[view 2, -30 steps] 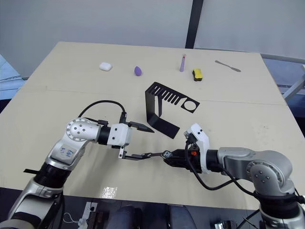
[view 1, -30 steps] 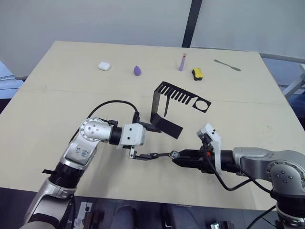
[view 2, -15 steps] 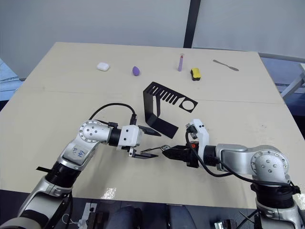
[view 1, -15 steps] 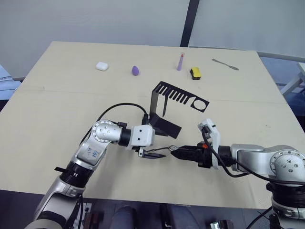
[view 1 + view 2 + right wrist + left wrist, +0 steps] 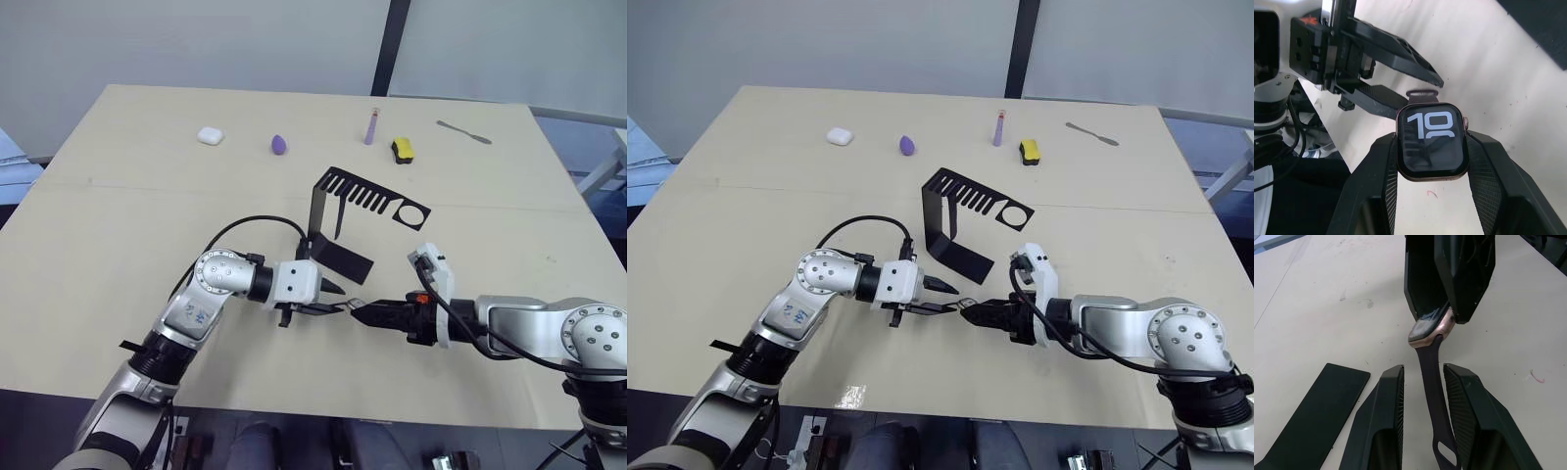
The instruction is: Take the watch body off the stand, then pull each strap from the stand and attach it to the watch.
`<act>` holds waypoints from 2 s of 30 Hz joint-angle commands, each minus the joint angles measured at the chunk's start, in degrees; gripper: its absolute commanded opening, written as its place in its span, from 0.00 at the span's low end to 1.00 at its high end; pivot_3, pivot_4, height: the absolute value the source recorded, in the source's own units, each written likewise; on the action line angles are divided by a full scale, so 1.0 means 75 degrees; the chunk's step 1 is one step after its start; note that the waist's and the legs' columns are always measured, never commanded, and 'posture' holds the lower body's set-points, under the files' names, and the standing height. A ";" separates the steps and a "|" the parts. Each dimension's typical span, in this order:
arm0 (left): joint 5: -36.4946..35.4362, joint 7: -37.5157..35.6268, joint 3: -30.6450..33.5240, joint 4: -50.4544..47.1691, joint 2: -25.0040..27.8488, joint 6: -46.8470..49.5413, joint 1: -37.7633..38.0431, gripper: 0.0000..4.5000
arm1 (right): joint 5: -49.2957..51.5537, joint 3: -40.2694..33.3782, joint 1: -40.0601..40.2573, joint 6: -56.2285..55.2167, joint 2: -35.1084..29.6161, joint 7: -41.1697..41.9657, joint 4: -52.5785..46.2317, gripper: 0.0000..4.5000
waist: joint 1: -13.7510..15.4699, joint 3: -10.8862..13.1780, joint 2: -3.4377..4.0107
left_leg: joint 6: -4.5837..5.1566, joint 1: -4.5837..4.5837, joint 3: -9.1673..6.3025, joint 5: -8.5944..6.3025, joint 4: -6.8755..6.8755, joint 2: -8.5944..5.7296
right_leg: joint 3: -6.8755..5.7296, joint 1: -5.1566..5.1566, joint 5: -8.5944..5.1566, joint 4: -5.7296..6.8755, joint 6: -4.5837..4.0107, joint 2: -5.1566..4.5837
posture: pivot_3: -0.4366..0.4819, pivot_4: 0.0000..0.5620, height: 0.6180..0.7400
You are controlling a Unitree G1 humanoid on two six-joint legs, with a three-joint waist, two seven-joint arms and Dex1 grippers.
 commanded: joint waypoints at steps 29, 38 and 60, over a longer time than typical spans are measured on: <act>0.0036 0.0180 -0.0098 -0.0197 -0.0357 0.0106 -0.0138 0.00 | 0.0391 0.0545 -0.0252 -0.0645 -0.0407 0.0072 -0.0142 0.34 | 0.0002 0.0000 0.0000 | 0.0000 -0.0001 -0.0001 0.0000 -0.0002 0.0002 | -0.0001 0.0000 0.0000 -0.0007 0.0000 0.0000 | 0.48 0.27 1.00; 0.0058 0.0179 -0.0087 -0.0079 -0.0397 0.0071 -0.0231 0.00 | 0.0414 0.0592 -0.0329 -0.0650 -0.0380 0.0062 -0.0174 0.34 | 0.0002 0.0000 0.0000 | 0.0000 -0.0001 -0.0001 0.0000 -0.0002 0.0002 | -0.0001 0.0000 0.0000 -0.0009 0.0000 0.0000 | 0.48 0.27 1.00; -0.1519 -0.0967 0.0770 -0.0786 0.0644 0.2023 -0.0281 0.43 | -0.2113 0.0410 -0.0191 -0.0604 -0.0969 0.1709 -0.1137 0.34 | -0.0023 0.0000 0.0001 | 0.0000 -0.0004 -0.0001 0.0000 -0.0013 0.0004 | -0.0001 -0.0005 0.0000 -0.0013 0.0000 0.0003 | 0.48 0.27 1.00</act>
